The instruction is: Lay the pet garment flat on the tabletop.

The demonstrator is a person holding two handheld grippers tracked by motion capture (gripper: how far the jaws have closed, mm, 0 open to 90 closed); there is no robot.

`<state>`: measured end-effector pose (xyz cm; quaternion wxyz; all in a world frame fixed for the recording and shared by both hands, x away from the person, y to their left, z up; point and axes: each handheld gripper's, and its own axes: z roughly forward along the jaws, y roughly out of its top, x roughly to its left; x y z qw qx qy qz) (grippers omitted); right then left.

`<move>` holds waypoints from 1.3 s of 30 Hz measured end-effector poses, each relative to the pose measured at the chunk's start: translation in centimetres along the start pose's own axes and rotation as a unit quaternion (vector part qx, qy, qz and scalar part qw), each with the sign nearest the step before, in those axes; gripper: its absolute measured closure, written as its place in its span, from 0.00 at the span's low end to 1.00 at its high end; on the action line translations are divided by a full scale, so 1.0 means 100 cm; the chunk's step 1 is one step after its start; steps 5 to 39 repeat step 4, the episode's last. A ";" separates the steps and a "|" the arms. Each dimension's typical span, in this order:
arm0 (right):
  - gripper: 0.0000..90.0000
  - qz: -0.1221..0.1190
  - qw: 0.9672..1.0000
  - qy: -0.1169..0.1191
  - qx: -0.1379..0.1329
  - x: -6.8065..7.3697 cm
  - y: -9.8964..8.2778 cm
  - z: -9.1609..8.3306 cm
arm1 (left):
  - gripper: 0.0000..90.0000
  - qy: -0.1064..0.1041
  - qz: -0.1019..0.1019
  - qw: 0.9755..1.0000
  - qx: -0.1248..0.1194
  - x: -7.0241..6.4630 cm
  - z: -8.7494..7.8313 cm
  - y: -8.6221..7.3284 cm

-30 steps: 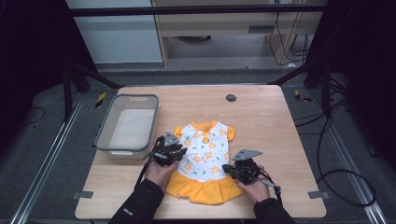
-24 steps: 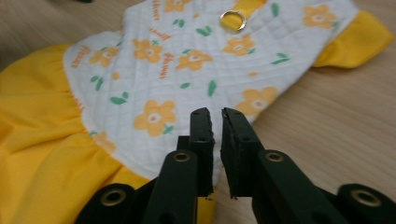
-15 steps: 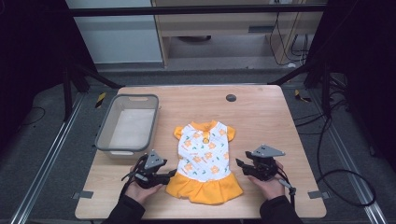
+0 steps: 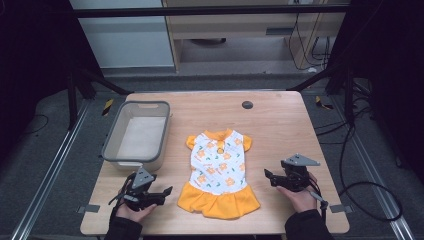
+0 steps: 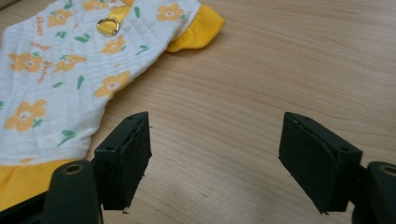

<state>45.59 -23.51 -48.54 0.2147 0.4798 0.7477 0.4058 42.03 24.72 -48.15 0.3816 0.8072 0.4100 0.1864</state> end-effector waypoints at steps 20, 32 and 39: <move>0.23 0.002 1.000 -0.006 -0.007 -0.002 0.001 0.000 | 0.24 0.012 -0.020 1.000 0.001 0.009 -0.005 -0.008; 0.23 0.002 1.000 -0.006 -0.007 -0.002 0.001 0.000 | 0.24 0.012 -0.020 1.000 0.001 0.009 -0.005 -0.008; 0.23 0.002 1.000 -0.006 -0.007 -0.002 0.001 0.000 | 0.24 0.012 -0.020 1.000 0.001 0.009 -0.005 -0.008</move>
